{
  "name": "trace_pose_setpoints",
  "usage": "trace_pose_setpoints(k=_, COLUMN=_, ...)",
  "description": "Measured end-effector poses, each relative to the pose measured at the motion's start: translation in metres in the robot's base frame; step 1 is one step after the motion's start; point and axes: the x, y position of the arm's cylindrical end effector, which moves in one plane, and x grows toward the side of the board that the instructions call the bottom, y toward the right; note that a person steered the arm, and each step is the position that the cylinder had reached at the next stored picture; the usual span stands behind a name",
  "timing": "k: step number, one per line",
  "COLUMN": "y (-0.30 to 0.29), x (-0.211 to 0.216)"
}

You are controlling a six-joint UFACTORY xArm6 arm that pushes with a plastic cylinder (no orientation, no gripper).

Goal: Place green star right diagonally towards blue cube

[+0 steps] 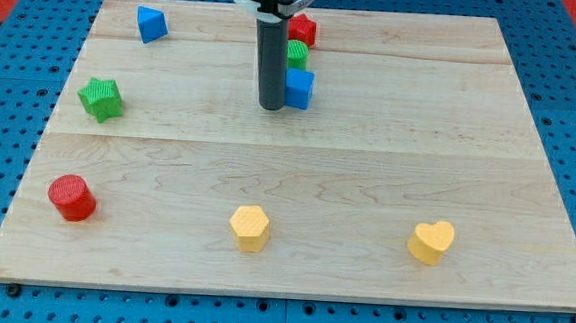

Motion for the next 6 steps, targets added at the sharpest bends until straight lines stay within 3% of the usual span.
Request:
trace_pose_setpoints(k=1, y=-0.015, x=0.038)
trace_pose_setpoints(k=2, y=-0.101, x=0.077)
trace_pose_setpoints(k=3, y=-0.213, x=0.082)
trace_pose_setpoints(k=4, y=-0.278, x=0.046)
trace_pose_setpoints(k=5, y=-0.259, x=0.009)
trace_pose_setpoints(k=6, y=-0.199, x=0.003)
